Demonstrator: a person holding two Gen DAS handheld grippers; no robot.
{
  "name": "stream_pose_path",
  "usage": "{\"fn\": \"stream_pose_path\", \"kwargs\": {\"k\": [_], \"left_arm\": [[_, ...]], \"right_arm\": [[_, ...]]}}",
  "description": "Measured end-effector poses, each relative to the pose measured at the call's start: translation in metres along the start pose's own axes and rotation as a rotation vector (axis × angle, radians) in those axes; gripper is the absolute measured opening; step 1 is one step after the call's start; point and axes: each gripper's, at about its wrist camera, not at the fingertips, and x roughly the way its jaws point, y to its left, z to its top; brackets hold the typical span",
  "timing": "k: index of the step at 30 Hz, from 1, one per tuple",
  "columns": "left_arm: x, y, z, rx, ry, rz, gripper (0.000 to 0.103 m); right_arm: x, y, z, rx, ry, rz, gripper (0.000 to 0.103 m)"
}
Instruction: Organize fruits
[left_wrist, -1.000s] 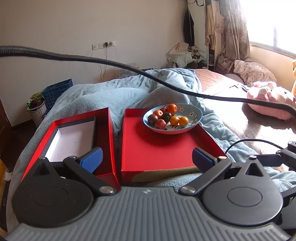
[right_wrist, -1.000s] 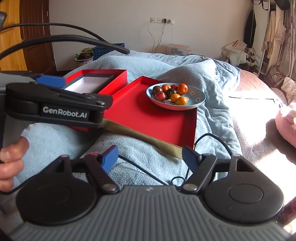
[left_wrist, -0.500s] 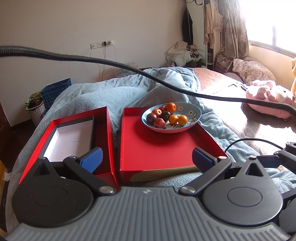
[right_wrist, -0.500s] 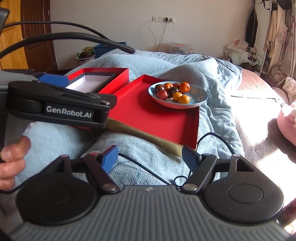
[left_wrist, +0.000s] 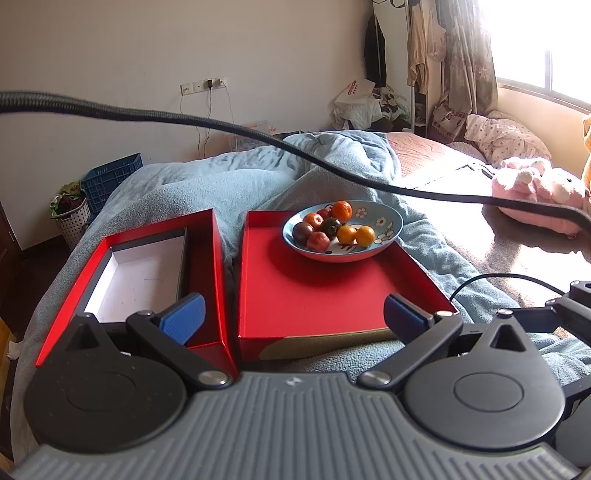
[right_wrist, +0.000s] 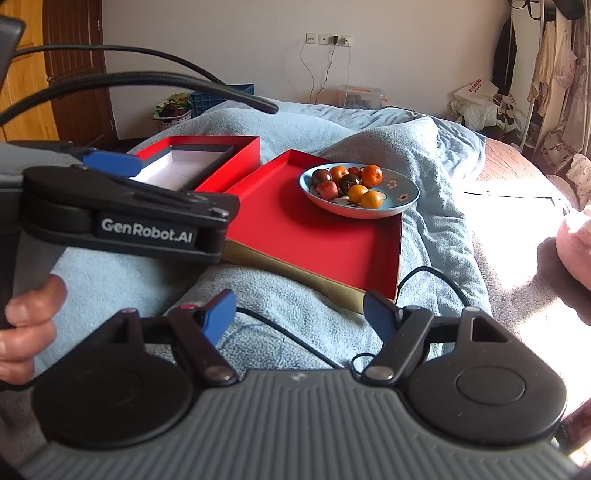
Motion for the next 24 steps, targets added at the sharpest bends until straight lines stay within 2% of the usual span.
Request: {"fn": "stream_pose_path", "kwargs": {"k": [24], "left_arm": [[0.0048, 0.0001, -0.0017, -0.001, 0.009, -0.003, 0.103]], "right_arm": [[0.0026, 0.001, 0.0, 0.0, 0.004, 0.011, 0.078]]}}
